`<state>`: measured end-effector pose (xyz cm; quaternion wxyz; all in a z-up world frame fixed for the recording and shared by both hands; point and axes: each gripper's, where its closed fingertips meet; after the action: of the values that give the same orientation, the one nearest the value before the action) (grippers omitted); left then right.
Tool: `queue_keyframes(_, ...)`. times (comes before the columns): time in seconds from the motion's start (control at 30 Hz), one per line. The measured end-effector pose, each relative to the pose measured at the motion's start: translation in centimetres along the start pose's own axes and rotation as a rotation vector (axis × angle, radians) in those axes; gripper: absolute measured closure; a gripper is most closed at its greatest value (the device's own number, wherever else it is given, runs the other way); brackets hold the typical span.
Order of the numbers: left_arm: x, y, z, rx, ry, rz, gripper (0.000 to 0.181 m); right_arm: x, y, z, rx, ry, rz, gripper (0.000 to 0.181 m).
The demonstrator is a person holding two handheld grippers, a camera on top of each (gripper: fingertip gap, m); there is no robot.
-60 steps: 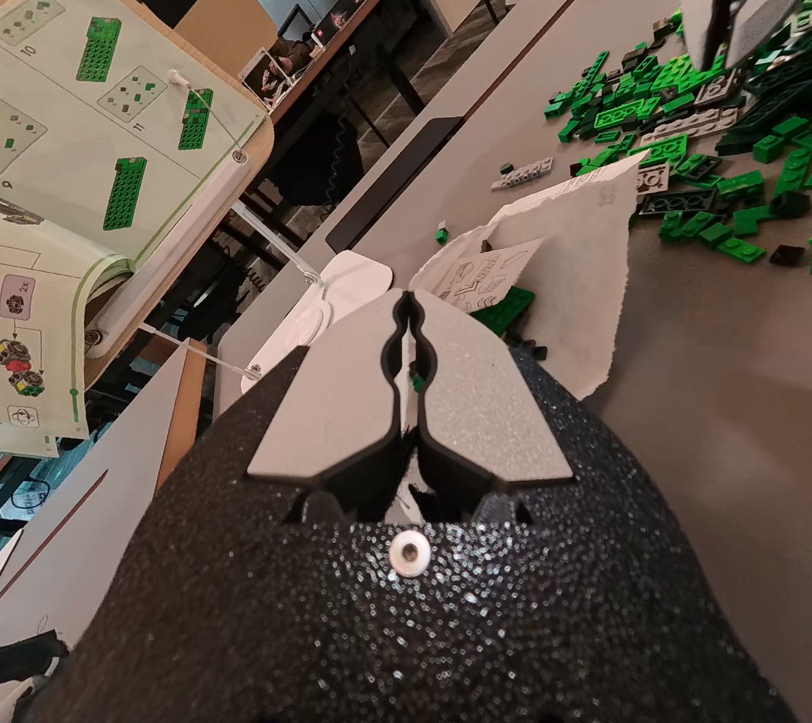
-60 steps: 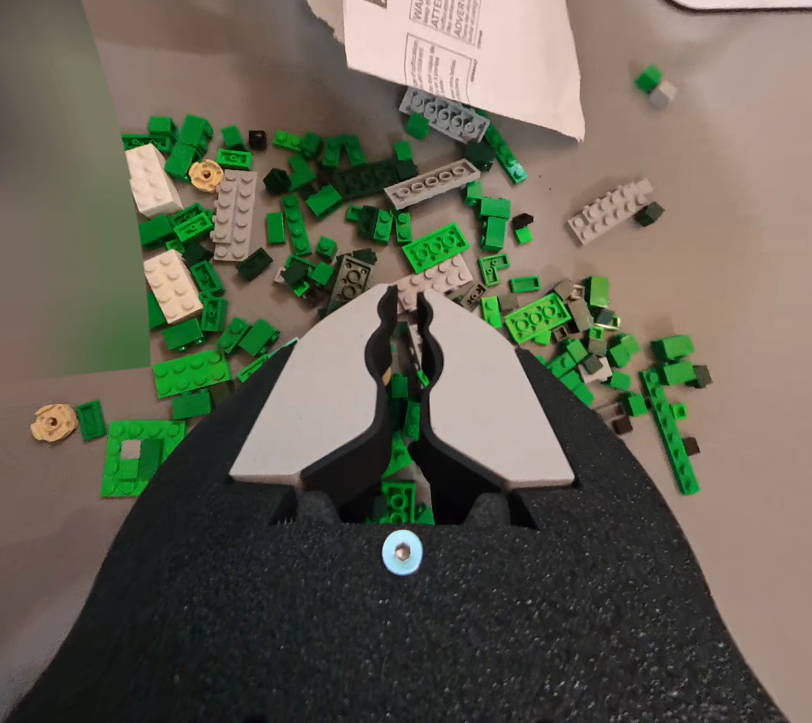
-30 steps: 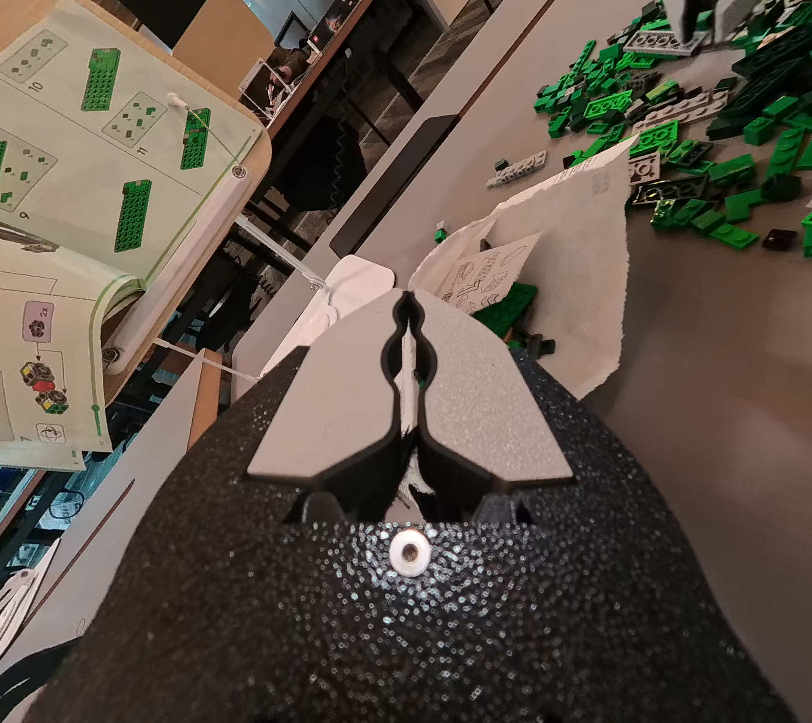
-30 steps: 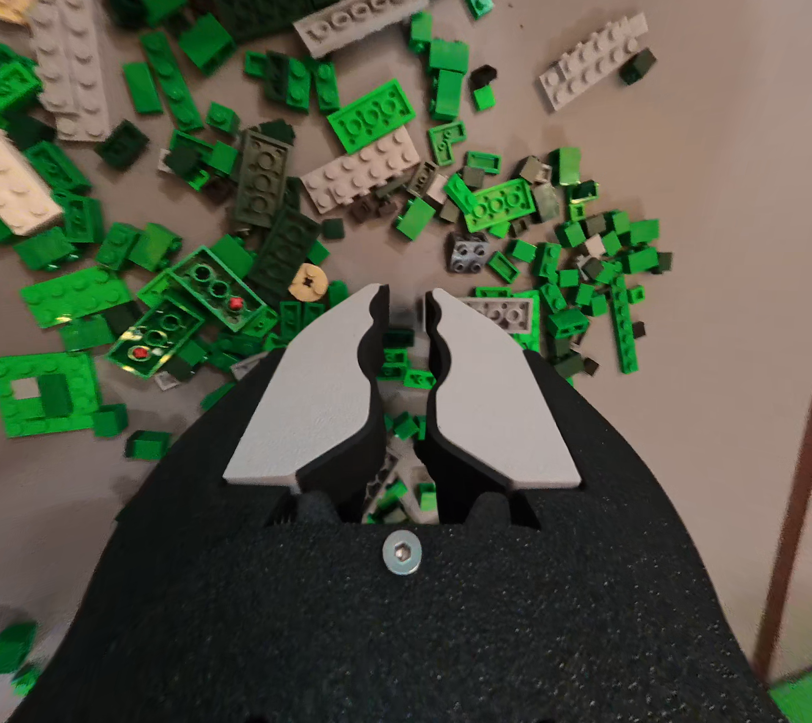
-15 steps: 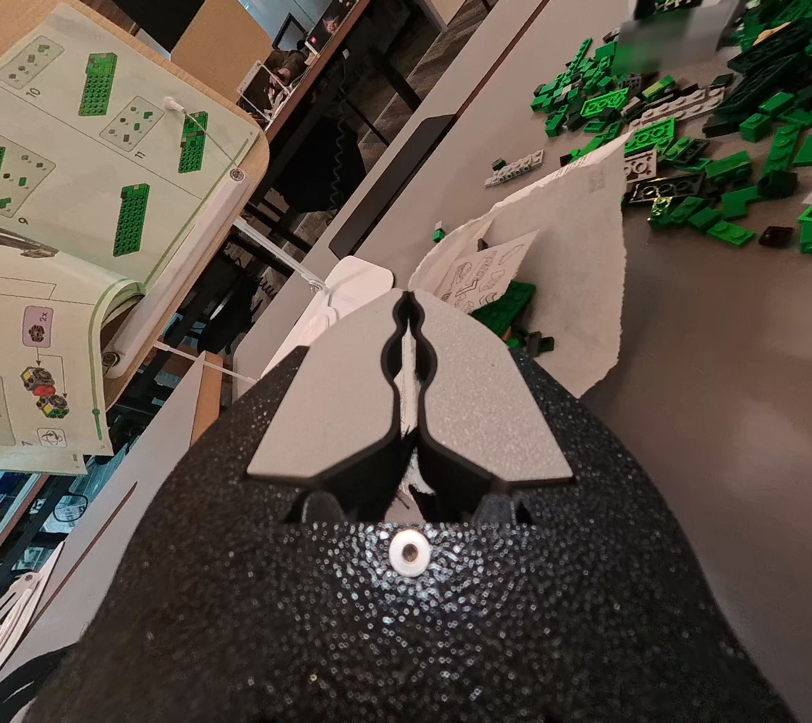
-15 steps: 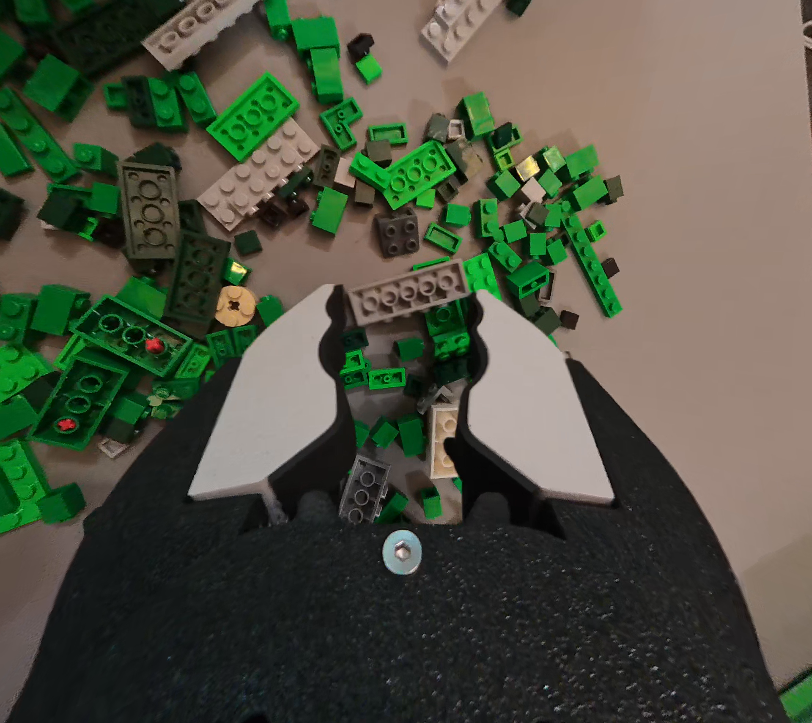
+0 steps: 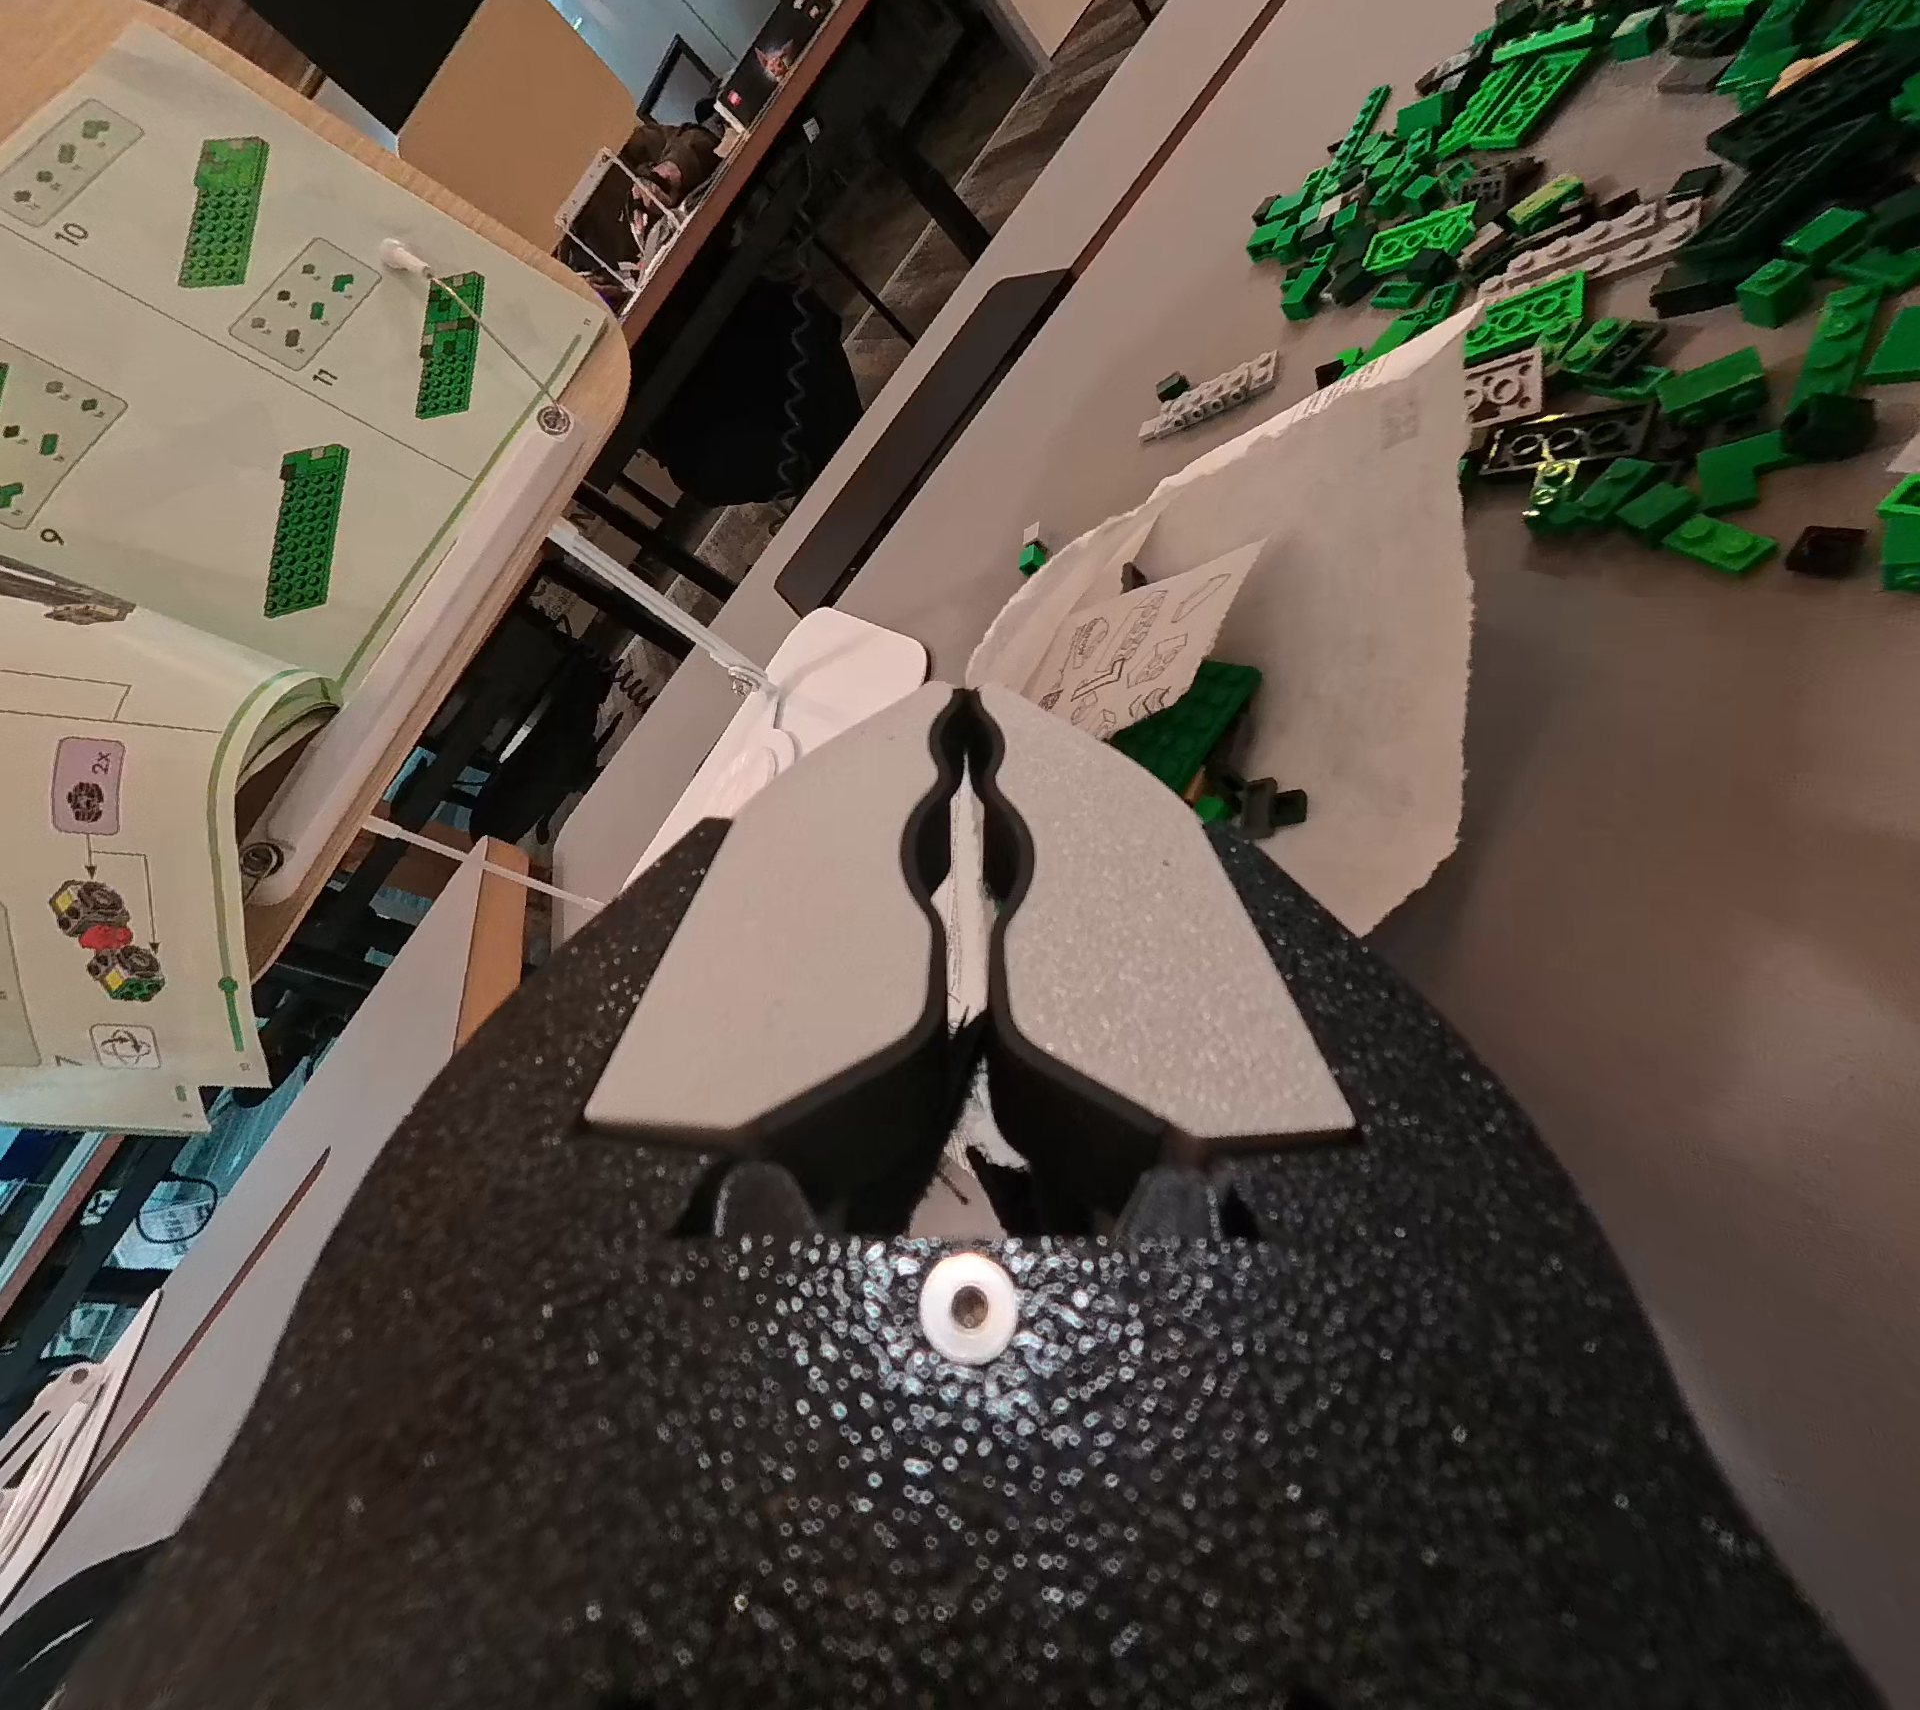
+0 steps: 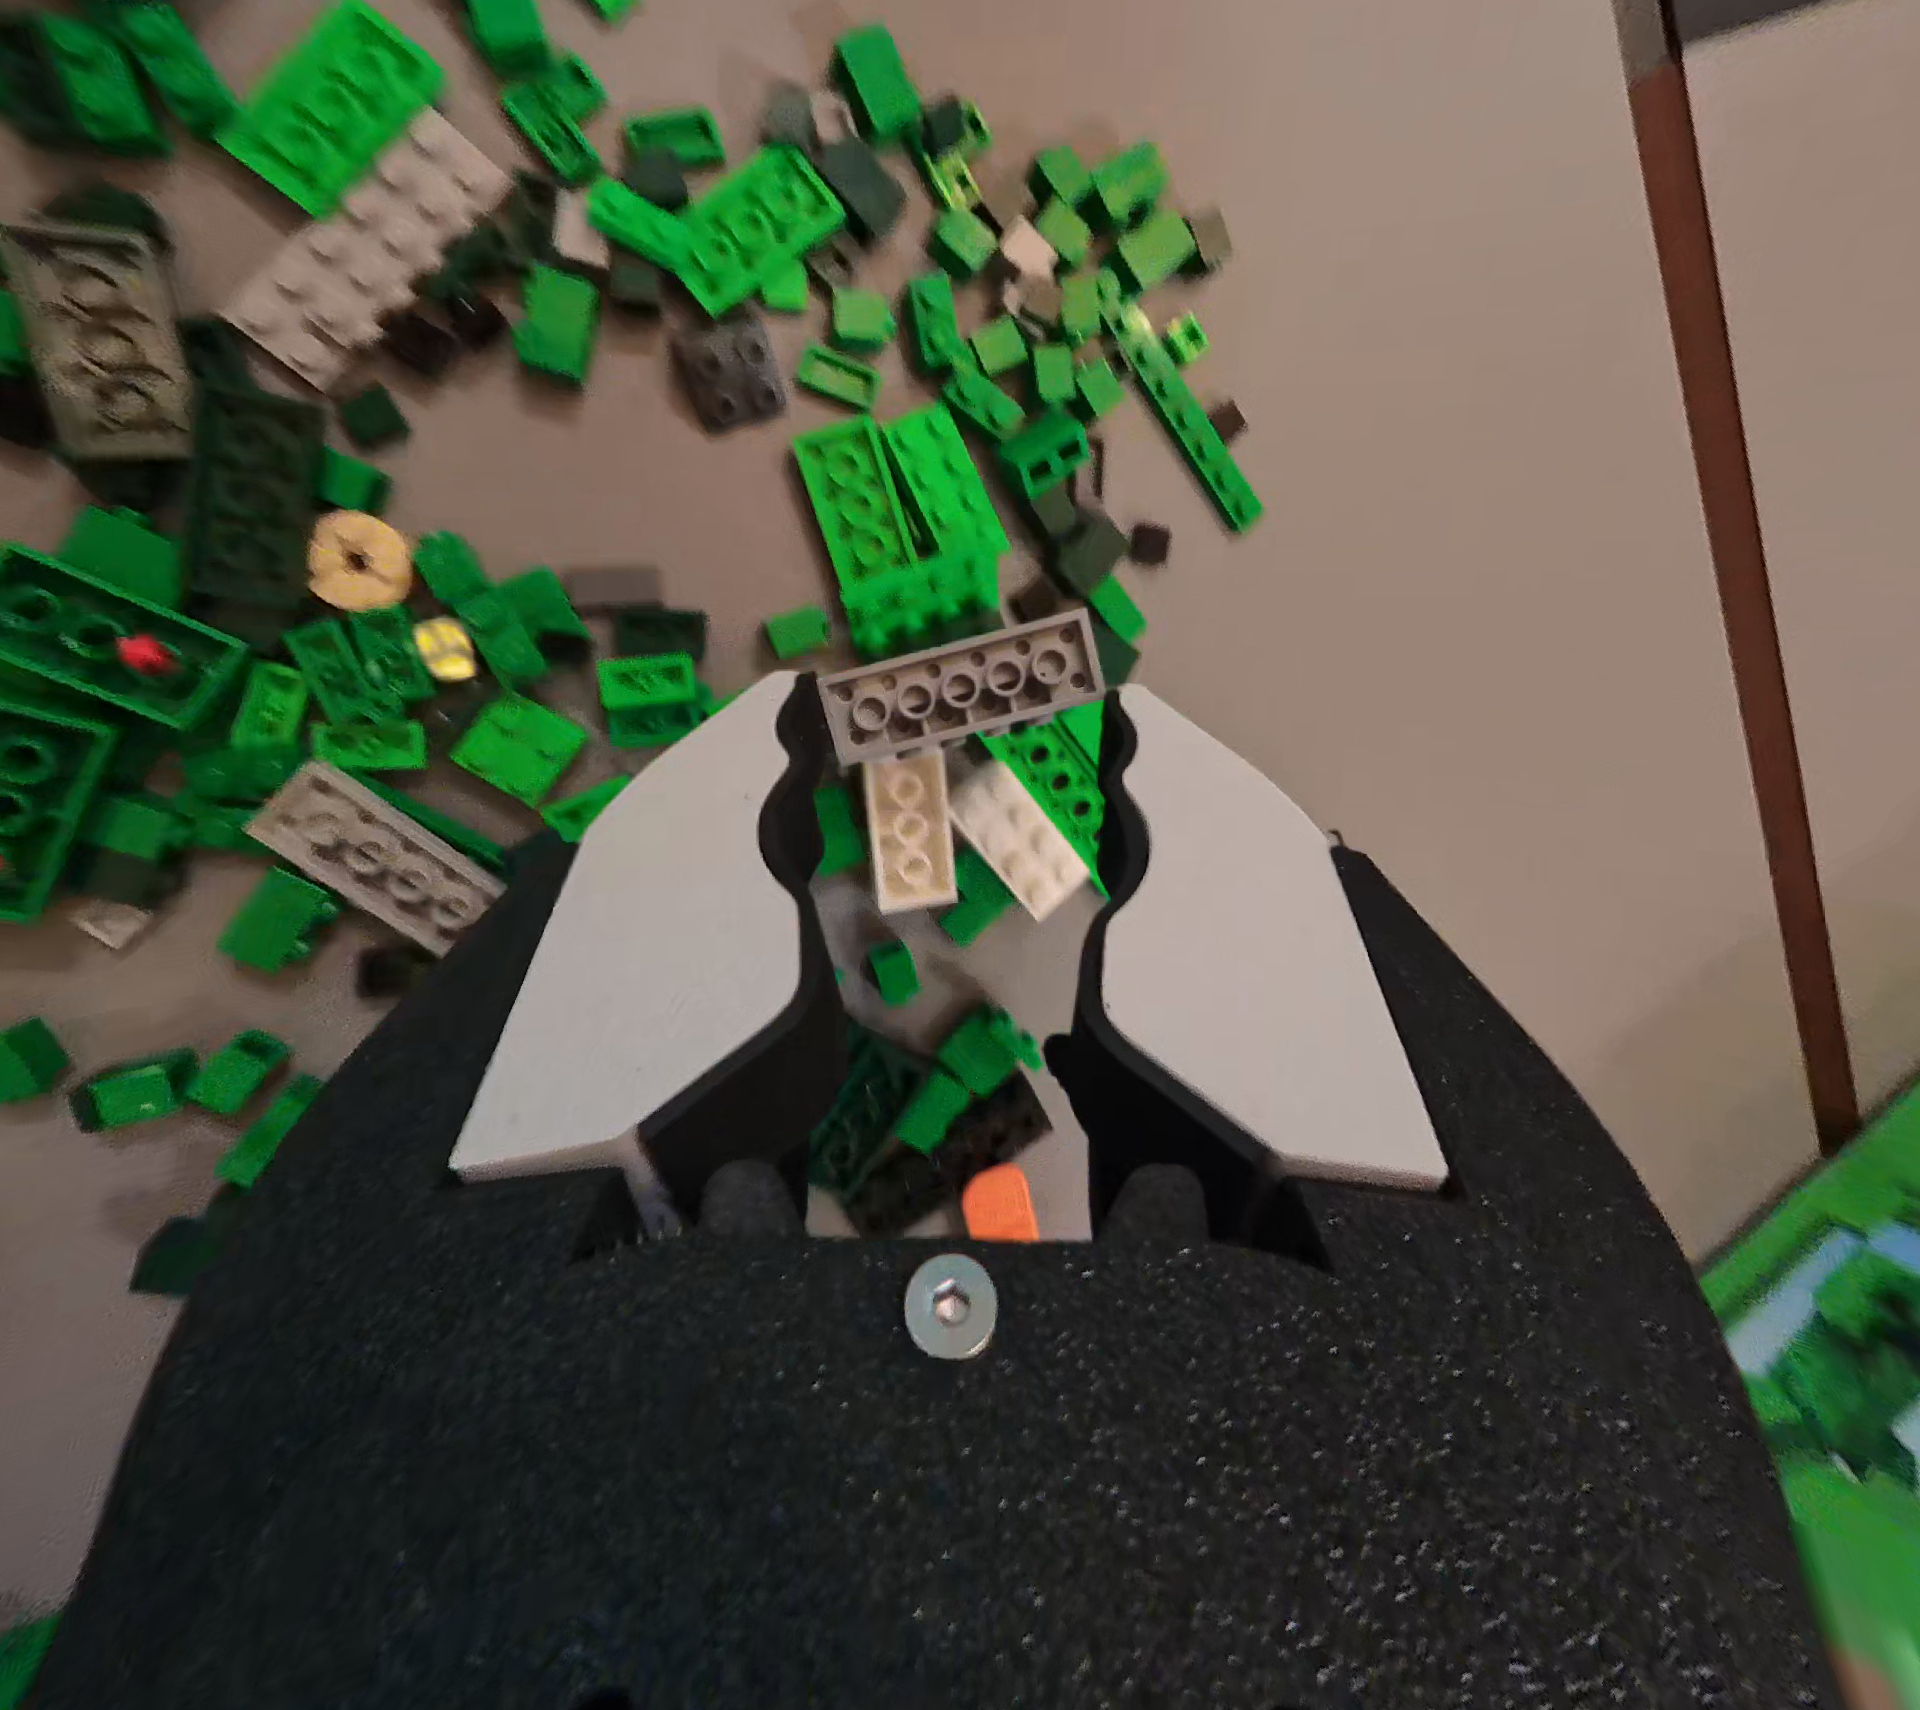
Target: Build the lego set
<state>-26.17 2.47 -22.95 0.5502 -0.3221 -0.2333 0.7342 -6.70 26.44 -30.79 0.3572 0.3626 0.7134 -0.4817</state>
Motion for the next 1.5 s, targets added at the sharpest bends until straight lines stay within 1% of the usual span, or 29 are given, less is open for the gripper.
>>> queue_keyframes(0.23,0.0,0.0,0.0,0.002,-0.001,-0.001,0.181,-1.1,4.6,-2.0,0.061,0.081,0.156,0.130)
queue_keyframes(0.33,0.0,0.0,0.0,0.002,0.000,-0.002,0.181,-2.0,7.3,-1.7,0.111,0.055,0.261,0.130)
queue_keyframes(0.4,0.0,0.0,-0.1,0.002,0.004,-0.003,0.181,-2.4,8.4,-0.9,0.177,0.003,0.295,0.130)
queue_keyframes(0.43,0.1,0.0,-0.2,0.003,0.006,-0.002,0.181,-2.6,8.5,-1.0,0.190,0.014,0.289,0.130)
queue_keyframes(0.47,0.1,0.0,-0.2,0.004,0.007,-0.002,0.181,-2.7,8.2,-1.2,0.185,0.027,0.261,0.130)
queue_keyframes(0.53,0.1,0.0,-0.3,0.006,0.010,-0.001,0.181,-2.7,6.1,-0.5,0.167,-0.013,0.144,0.130)
queue_keyframes(0.6,0.2,0.0,-0.4,0.007,0.013,0.001,0.181,-2.5,3.2,1.1,0.107,-0.106,-0.001,0.130)
queue_keyframes(0.63,0.2,0.1,-0.5,0.007,0.015,0.002,0.181,-2.4,2.1,2.2,0.064,-0.162,-0.048,0.130)
queue_keyframes(0.67,0.3,0.1,-0.5,0.007,0.017,0.003,0.181,-2.2,1.4,3.1,0.026,-0.213,-0.064,0.131)
queue_keyframes(0.73,0.3,0.2,-0.6,0.009,0.021,0.005,0.181,-1.6,1.3,4.0,-0.035,-0.264,-0.014,0.130)
queue_keyframes(0.8,0.3,0.2,-0.6,0.014,0.021,0.006,0.181,-1.0,2.2,4.1,-0.070,-0.277,0.074,0.131)
queue_keyframes(0.87,0.3,0.2,-0.6,0.018,0.020,0.006,0.181,-1.0,2.5,4.1,-0.087,-0.288,0.099,0.130)
queue_keyframes(1.03,0.3,0.2,-0.7,0.016,0.025,0.005,0.181,-2.1,5.2,2.1,-0.012,-0.184,0.235,0.130)
queue_keyframes(1.1,0.3,0.1,-0.8,0.020,0.027,0.005,0.181,-2.5,5.9,1.8,0.007,-0.165,0.253,0.130)
queue_keyframes(1.17,0.3,0.1,-0.9,0.023,0.031,0.005,0.181,-2.8,6.1,1.7,0.013,-0.148,0.248,0.120)
queue_keyframes(1.23,0.4,0.1,-1.0,0.026,0.035,0.005,0.181,-3.1,5.9,1.7,0.016,-0.142,0.234,0.111)
queue_keyframes(1.27,0.4,0.1,-1.0,0.027,0.036,0.006,0.181,-3.2,5.3,1.7,0.000,-0.141,0.206,0.111)
queue_keyframes(1.3,0.4,0.2,-1.1,0.028,0.037,0.007,0.181,-3.3,4.4,1.9,-0.033,-0.146,0.157,0.116)
queue_keyframes(1.37,0.5,0.2,-1.1,0.029,0.039,0.009,0.181,-3.3,2.3,2.7,-0.139,-0.172,0.049,0.137)
queue_keyframes(1.4,0.5,0.2,-1.1,0.029,0.040,0.009,0.181,-3.2,1.5,3.1,-0.192,-0.183,0.022,0.145)
queue_keyframes(1.43,0.5,0.3,-1.2,0.030,0.042,0.010,0.181,-3.0,1.1,3.3,-0.241,-0.188,0.016,0.153)
queue_keyframes(1.5,0.6,0.3,-1.2,0.032,0.043,0.012,0.181,-2.3,0.7,3.2,-0.337,-0.187,0.044,0.161)
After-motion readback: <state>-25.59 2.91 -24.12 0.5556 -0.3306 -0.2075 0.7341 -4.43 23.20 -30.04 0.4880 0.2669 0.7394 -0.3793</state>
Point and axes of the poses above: each gripper's, where its closed fingertips meet, x out along the fingers, y out of its underside, z = x × y across the jaws
